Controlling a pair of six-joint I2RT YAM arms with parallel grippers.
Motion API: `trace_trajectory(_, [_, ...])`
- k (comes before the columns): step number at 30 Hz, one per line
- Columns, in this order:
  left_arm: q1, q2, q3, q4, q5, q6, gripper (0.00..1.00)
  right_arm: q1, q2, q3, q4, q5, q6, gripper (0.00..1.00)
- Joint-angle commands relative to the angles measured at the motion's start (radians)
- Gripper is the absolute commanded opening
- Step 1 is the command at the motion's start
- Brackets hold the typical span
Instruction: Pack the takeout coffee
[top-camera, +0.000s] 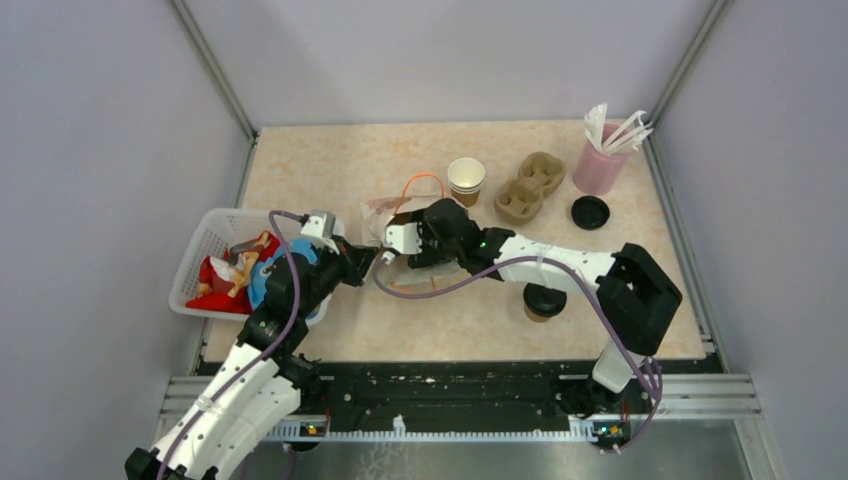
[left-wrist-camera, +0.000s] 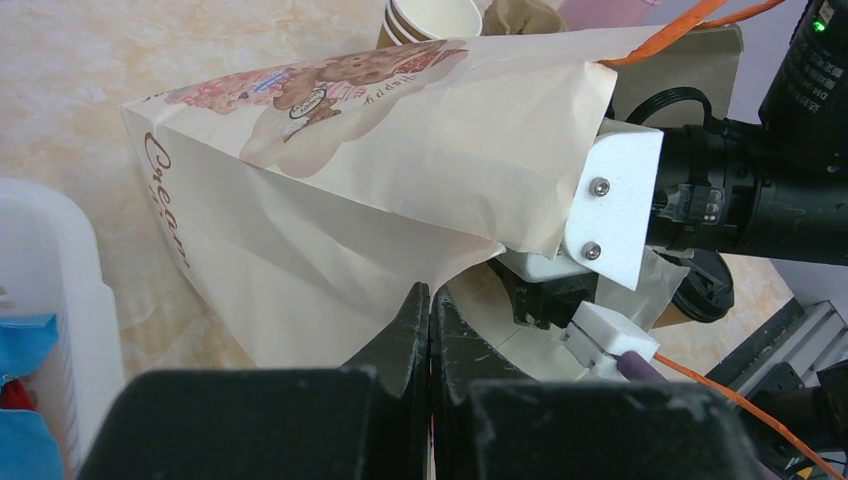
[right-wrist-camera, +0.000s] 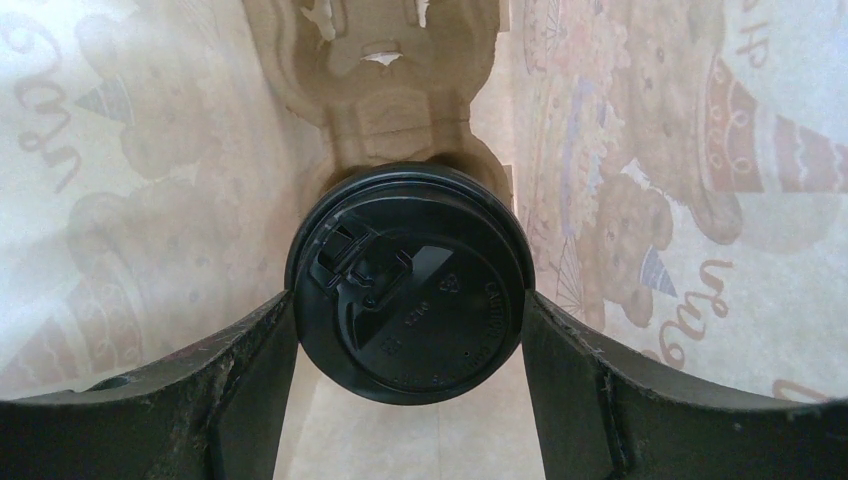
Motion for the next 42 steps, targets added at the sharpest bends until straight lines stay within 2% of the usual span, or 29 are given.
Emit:
trace_trajectory(1, [-0.004,0.007,0.045,0.022,0.016,-0.004,0.0,-0.019,0.018,0.036,0.067,-0.04,0.024,0.57])
trace_trajectory(8, [-0.004,0.019,0.07,-0.004,0.035,-0.027,0.0,-0.033,0.039,0.043,0.07,-0.05,0.037,0.58])
trace_trajectory(12, [-0.005,0.047,0.122,-0.057,0.037,-0.064,0.0,-0.033,0.027,0.067,0.007,-0.066,0.061,0.58])
trace_trajectory(26, [-0.002,0.124,0.302,-0.211,0.104,-0.152,0.0,-0.01,-0.063,0.115,-0.277,-0.121,0.172,0.59])
trace_trajectory(35, [-0.002,0.144,0.345,-0.26,0.128,-0.223,0.0,0.021,-0.122,0.161,-0.51,-0.188,0.28,0.6])
trace_trajectory(39, [-0.003,0.175,0.383,-0.329,0.119,-0.247,0.0,0.032,-0.112,0.194,-0.594,-0.234,0.334,0.6])
trace_trajectory(42, [-0.002,0.184,0.42,-0.419,0.062,-0.275,0.0,0.04,-0.085,0.221,-0.645,-0.27,0.373,0.6])
